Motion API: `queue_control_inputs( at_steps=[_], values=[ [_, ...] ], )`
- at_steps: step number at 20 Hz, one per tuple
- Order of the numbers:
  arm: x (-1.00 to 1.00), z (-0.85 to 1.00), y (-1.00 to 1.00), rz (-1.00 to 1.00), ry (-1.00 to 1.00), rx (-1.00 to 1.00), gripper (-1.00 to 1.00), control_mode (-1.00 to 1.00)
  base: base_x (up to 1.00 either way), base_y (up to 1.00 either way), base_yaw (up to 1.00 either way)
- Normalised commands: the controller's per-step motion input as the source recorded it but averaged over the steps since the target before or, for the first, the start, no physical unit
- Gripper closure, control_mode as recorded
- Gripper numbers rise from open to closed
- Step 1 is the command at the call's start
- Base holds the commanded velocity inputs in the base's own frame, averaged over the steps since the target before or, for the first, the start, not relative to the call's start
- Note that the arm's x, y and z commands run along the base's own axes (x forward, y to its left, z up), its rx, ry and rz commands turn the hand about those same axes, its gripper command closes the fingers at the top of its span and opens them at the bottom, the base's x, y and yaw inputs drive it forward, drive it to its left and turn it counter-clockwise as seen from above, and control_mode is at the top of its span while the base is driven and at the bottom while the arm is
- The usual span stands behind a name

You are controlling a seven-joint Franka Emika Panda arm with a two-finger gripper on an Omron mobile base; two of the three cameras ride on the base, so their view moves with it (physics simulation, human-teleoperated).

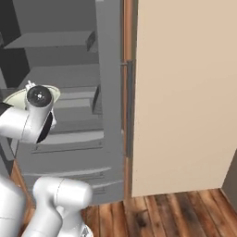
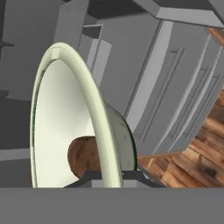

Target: Move the mug from next to the sink to the open cabinet. Then, move the bowl with the potato to the fridge to clear the area for faucet cleaning.

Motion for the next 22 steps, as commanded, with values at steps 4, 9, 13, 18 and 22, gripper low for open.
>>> queue_control_inputs(
  at_steps=[4, 9, 13, 18, 22],
  values=[
    [0.0, 0.0, 0.0, 0.0, 0.0, 0.0, 1.0, 1.0, 0.9, 0.02, -0.03],
    [0.0, 0.0, 0.0, 0.0, 0.0, 0.0, 1.0, 1.0, 0.84, 0.04, -0.01],
    [0.0, 0.0, 0.0, 0.0, 0.0, 0.0, 1.0, 1.0, 0.84, 0.08, -0.02],
    [0.0, 0.0, 0.0, 0.0, 0.0, 0.0, 1.0, 1.0, 0.78, 0.03, -0.04],
    [0.11, 0.32, 0.0, -0.03, 0.0, 0.0, 1.0, -1.0, 0.26, 0.04, -0.02]
  ],
)
